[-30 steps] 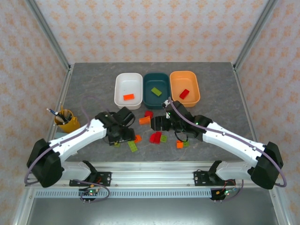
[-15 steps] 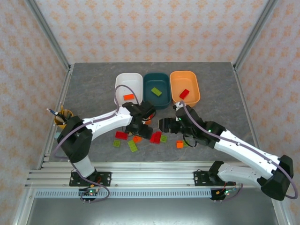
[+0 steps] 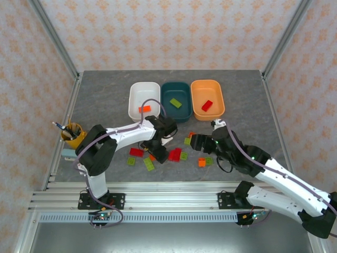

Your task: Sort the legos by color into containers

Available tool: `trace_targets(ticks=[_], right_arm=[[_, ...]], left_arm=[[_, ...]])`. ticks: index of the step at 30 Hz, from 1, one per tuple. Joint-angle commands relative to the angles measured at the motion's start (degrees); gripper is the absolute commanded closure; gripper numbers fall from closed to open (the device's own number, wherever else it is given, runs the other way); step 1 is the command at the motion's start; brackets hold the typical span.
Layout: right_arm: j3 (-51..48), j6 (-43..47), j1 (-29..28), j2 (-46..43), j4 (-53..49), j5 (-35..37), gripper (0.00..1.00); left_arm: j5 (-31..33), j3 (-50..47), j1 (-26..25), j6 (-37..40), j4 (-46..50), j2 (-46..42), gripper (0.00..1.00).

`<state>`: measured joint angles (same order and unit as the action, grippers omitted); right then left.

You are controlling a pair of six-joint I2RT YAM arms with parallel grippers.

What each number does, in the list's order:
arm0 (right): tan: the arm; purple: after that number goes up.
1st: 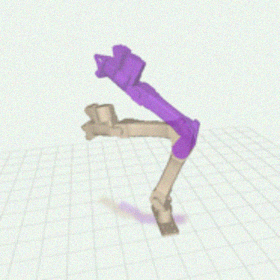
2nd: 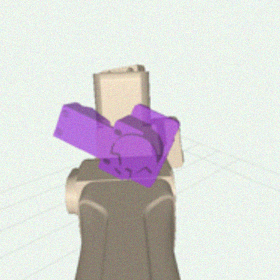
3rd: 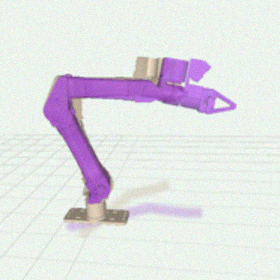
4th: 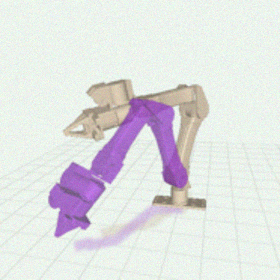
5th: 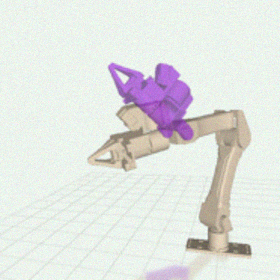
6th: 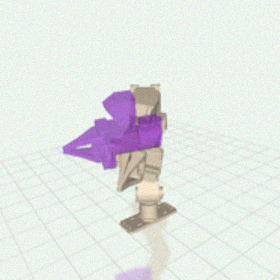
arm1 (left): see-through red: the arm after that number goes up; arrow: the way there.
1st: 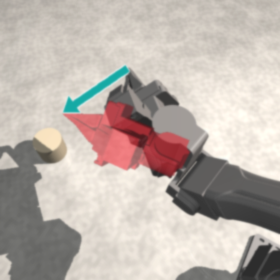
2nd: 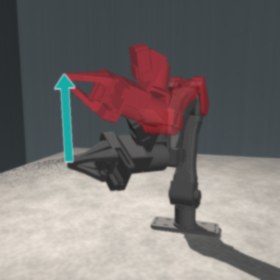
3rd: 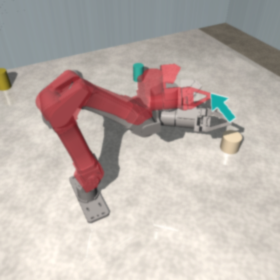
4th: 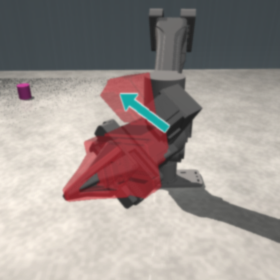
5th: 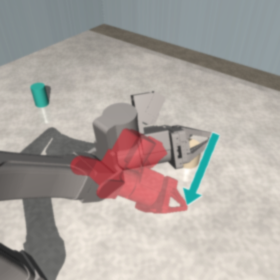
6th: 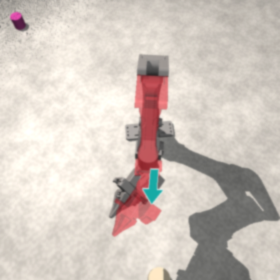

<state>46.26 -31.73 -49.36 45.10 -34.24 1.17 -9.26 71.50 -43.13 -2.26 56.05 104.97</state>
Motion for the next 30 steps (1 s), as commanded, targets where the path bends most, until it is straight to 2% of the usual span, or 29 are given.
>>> trace_targets(ticks=[1, 3, 9, 14, 19, 25, 30], right_arm=[[-1.15, -2.48, -0.15, -1.48, -3.23, 3.22, 0.17], [-1.24, -2.93, -0.12, -1.69, -3.59, 3.38, 0.17], [-1.44, -3.52, -0.12, -1.77, -3.64, 3.93, 0.17], [-1.61, -3.52, -0.12, -1.77, -3.36, 3.84, 0.17], [-0.69, -2.96, -0.12, -1.38, -2.05, 3.06, 0.17], [3.44, -1.02, -0.12, 1.46, 0.14, 3.22, 0.16], [7.25, 0.27, 1.22, 7.08, 5.99, 0.85, 0.14]], left_arm=[[2.18, -0.01, -0.20, 2.95, -0.22, 1.67, 0.21], [1.51, -0.69, -0.20, 2.49, -0.93, 2.12, 0.25], [1.82, -2.22, -0.20, 1.26, -2.89, 3.10, 0.42], [2.69, -2.30, -0.20, -0.28, -4.65, 2.66, 0.60], [5.66, -0.32, 0.79, -4.59, -4.69, -1.43, 0.64], [6.18, 7.62, 9.88, -11.16, -1.89, -9.01, 0.65], [8.48, 19.50, 17.65, -13.80, 2.66, -5.00, 0.66]])
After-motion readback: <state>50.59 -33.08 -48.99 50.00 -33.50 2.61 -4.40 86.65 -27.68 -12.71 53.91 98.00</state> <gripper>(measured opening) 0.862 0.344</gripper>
